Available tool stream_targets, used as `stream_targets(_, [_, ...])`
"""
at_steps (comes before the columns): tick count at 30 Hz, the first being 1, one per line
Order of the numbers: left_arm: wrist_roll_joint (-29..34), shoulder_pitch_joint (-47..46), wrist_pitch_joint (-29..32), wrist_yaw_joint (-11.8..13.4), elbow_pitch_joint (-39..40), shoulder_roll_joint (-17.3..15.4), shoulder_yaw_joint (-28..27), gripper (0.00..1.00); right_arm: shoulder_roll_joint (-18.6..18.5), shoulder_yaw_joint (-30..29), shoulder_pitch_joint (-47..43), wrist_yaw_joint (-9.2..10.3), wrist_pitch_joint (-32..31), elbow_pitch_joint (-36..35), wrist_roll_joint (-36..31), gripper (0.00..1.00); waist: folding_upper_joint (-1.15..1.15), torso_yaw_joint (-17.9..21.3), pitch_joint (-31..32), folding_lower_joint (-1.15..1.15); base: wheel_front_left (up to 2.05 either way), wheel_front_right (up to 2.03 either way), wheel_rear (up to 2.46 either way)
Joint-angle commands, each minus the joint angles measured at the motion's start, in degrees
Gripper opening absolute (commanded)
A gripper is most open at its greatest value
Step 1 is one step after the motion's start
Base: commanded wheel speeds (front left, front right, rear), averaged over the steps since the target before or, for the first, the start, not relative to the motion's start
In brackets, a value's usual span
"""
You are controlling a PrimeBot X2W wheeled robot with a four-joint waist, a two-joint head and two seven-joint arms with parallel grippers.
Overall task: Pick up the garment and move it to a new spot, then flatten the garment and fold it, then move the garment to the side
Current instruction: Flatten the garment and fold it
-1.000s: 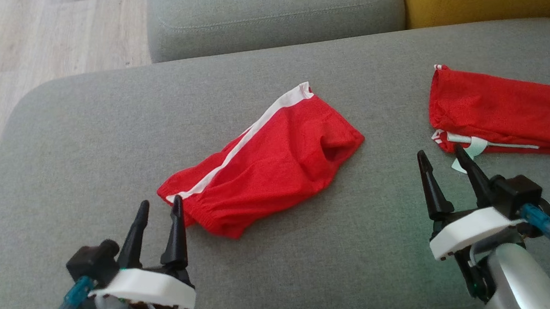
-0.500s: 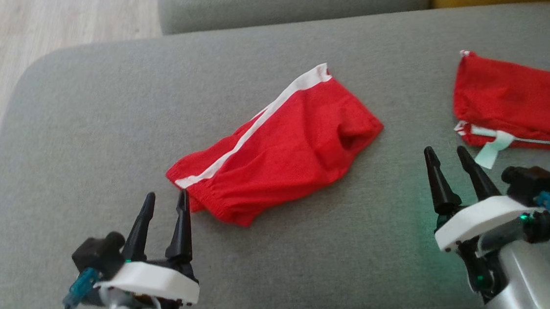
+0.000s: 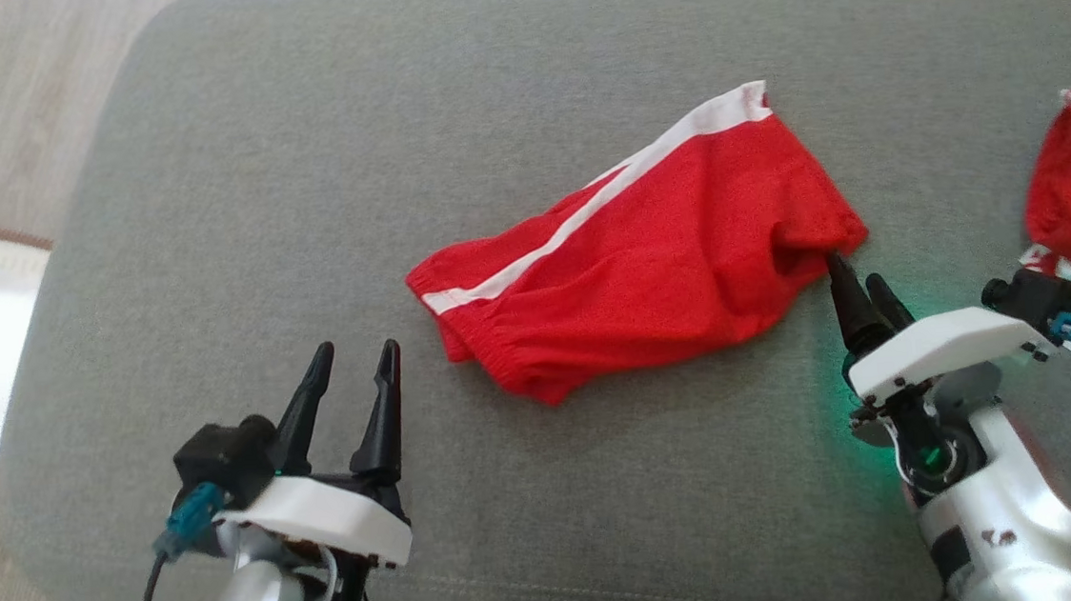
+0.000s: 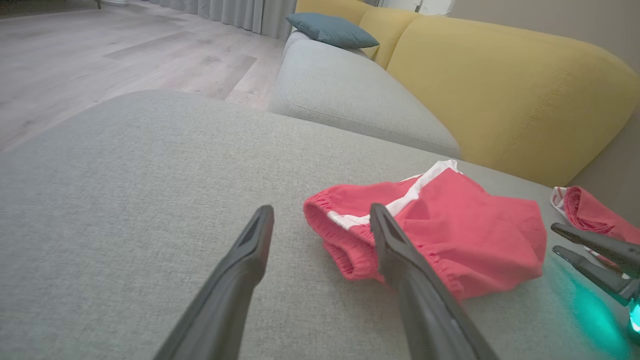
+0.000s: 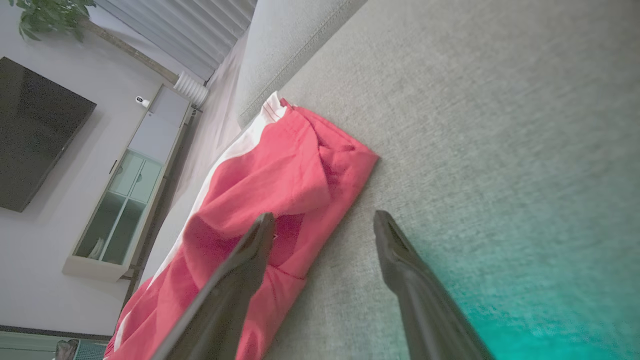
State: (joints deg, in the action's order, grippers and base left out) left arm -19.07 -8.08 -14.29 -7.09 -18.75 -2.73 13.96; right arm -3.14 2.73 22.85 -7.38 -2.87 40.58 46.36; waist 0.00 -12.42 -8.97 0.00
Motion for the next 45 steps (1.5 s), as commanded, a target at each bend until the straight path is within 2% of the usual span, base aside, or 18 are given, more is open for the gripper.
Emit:
stream_targets(1, [0.6,-2.4,-0.7,-0.2,1.4,-0.2,-1.7,1.00,0.3,0.8,2.5,-0.11,0.1,-0.6,1.1,1.00,0.00,-0.9,-0.4,0.00,0.00,0.00,0.00])
stream_targets(8, [1.8,-2.5,-0.7,-0.3,1.3,-0.2,-0.2,1.00,0.3,0.3,8.0,-0.11,0.6,10.2,6.4,1.00,0.00,-3.1,-0.7,0.00,0.00,0.00,0.00])
stream_targets(15, [1.6,-3.0,-0.7,-0.2,1.9,-0.2,0.7,1.00,0.3,3.5,12.1,-0.11,0.3,16.0,10.4,1.00,0.00,-3.9,-1.6,0.00,0.00,0.00,0.00])
stream_targets(31, [-0.8,-4.3,-0.7,0.3,2.5,-0.2,1.9,1.00,0.3,7.7,21.8,-0.11,1.7,28.5,12.0,1.00,0.00,-5.3,-4.1,0.00,0.00,0.00,0.00])
stream_targets(32, [-0.9,-4.4,-0.7,0.4,2.5,-0.2,1.9,1.00,0.3,7.9,22.5,-0.11,2.0,29.0,12.0,0.29,0.00,-5.3,-4.1,0.00,0.00,0.00,0.00])
stream_targets(33, [-1.0,-4.4,-0.7,0.4,2.5,-0.2,1.9,1.00,0.3,8.1,23.1,-0.11,2.7,29.3,11.9,0.00,0.00,-5.2,-4.2,0.00,0.00,0.00,0.00])
stream_targets(45, [-0.7,-3.4,-0.7,0.5,1.8,-0.1,0.5,1.00,0.1,5.6,21.9,-0.11,13.6,28.9,15.6,0.00,0.00,-0.9,-0.9,0.00,0.00,0.00,0.00])
